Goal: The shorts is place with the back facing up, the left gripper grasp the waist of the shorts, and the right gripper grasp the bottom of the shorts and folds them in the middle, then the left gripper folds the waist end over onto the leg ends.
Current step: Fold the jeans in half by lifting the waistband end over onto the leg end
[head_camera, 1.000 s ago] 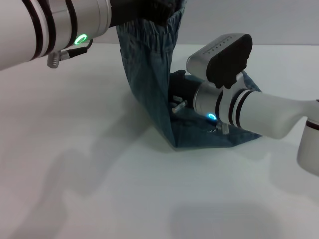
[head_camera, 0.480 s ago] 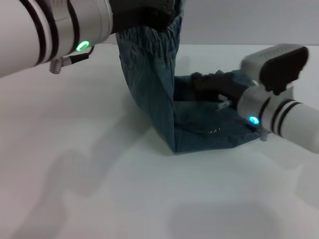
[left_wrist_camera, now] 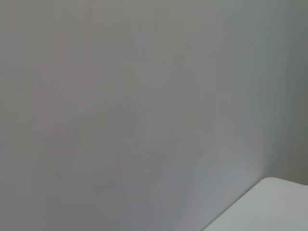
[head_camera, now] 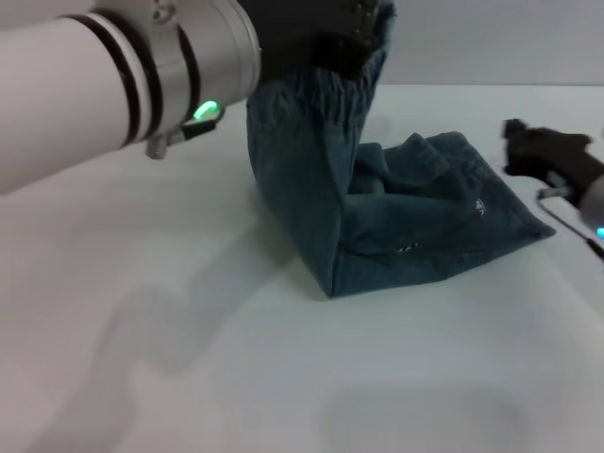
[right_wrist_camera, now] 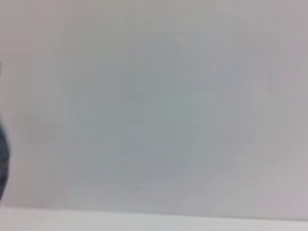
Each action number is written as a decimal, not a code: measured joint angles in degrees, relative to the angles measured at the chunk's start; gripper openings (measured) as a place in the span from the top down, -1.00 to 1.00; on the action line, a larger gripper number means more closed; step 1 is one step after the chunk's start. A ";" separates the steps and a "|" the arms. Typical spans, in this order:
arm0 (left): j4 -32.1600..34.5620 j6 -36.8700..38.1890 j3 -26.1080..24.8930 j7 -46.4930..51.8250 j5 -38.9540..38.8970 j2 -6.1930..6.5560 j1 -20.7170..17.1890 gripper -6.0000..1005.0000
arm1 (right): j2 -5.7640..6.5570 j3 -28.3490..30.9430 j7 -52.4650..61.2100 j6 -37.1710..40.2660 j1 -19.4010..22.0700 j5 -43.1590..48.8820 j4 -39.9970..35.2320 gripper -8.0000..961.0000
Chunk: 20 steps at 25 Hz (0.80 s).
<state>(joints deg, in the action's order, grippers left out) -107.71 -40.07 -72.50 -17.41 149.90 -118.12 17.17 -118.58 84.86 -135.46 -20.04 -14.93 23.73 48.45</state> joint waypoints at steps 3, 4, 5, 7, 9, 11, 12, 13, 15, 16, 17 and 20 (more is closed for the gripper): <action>1.66 1.62 0.78 0.02 -0.38 -0.01 0.42 0.89 | 0.12 0.68 -0.07 0.00 3.79 0.66 3.61 0.99; 2.31 2.30 1.00 0.06 -0.60 -0.01 0.60 0.89 | 0.12 0.91 -0.07 0.04 4.76 1.04 4.56 0.99; 3.30 3.40 1.31 0.12 -1.20 -0.01 0.81 0.88 | 0.12 1.27 -0.07 0.13 5.97 1.51 5.86 0.99; 4.89 5.43 2.07 0.14 -2.81 0.01 1.07 0.87 | 0.11 2.33 -0.08 0.40 8.53 2.44 8.36 0.99; 6.39 8.01 3.35 0.09 -4.08 0.00 1.17 0.87 | 0.06 4.08 -0.11 0.50 10.65 2.95 10.01 0.99; 7.80 10.11 4.54 0.13 -4.46 -0.04 1.37 0.86 | 0.05 6.35 -0.12 0.45 12.07 3.37 10.64 0.99; 8.67 11.27 5.15 0.26 -4.54 -0.05 1.62 0.85 | 0.05 7.11 -0.12 0.38 12.52 3.48 10.74 0.99; 9.67 12.40 5.67 0.43 -4.83 -0.09 1.96 0.85 | 0.01 8.04 -0.12 0.22 13.12 3.62 10.96 0.99; 11.09 14.13 6.38 0.62 -5.61 -0.14 2.43 0.84 | -0.05 9.13 -0.13 0.03 14.34 3.78 11.57 0.99; 12.02 15.27 6.84 0.63 -6.24 -0.16 2.67 0.84 | -0.07 9.39 -0.14 0.00 14.76 3.85 11.83 0.99; 12.74 16.48 7.31 0.63 -6.81 -0.17 2.80 0.84 | -0.11 9.73 -0.14 -0.02 15.27 4.00 12.12 0.99; 14.44 18.93 8.60 0.63 -7.59 -0.19 3.08 0.82 | -0.25 10.72 -0.24 -0.06 16.26 4.44 12.61 0.99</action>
<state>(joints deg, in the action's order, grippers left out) -93.27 -21.14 -63.90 -16.78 142.31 -118.31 20.25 -118.84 95.58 -135.69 -20.09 1.33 28.17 61.06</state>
